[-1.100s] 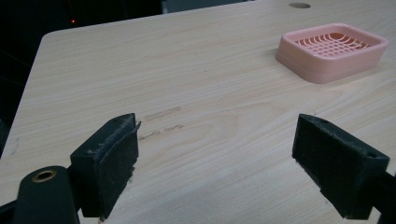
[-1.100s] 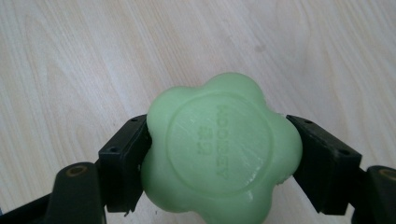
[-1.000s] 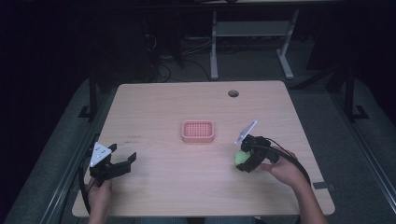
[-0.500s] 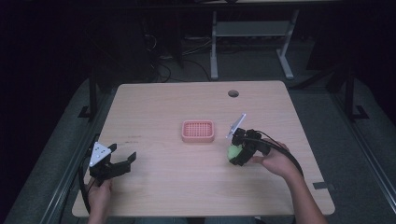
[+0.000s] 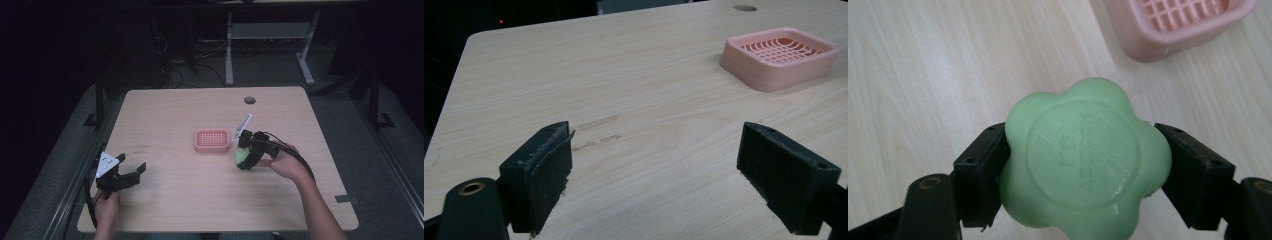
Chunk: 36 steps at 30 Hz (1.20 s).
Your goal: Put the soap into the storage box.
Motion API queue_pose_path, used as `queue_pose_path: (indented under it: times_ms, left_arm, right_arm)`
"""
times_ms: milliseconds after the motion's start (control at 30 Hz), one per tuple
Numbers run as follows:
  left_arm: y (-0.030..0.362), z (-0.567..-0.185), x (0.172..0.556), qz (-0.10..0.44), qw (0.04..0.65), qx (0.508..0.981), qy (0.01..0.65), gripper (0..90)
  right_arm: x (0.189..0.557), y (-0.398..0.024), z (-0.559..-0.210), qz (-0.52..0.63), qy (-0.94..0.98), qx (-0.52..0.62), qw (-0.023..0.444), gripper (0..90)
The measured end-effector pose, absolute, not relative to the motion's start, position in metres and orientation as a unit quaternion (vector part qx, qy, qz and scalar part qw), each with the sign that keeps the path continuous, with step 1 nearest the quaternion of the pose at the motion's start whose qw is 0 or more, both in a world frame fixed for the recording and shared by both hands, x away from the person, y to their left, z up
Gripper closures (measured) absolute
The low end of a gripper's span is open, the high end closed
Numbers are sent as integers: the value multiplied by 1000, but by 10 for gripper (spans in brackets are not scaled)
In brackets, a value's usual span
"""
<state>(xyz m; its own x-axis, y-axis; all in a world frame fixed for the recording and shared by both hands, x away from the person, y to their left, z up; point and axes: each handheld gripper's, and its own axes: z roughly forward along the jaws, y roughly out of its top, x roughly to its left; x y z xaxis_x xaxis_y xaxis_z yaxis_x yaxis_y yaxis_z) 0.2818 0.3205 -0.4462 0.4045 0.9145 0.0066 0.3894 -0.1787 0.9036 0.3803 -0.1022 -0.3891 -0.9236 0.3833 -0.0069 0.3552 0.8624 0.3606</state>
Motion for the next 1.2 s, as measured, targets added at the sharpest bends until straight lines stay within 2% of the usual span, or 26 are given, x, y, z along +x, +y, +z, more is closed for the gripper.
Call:
queue_pose_path:
  times_ms: [1200]
  left_arm:
    - [321, -446, 282, 293, 452, 705, 462, 142]
  right_arm:
    - [421, -62, -383, 177, 966, 184, 32, 256]
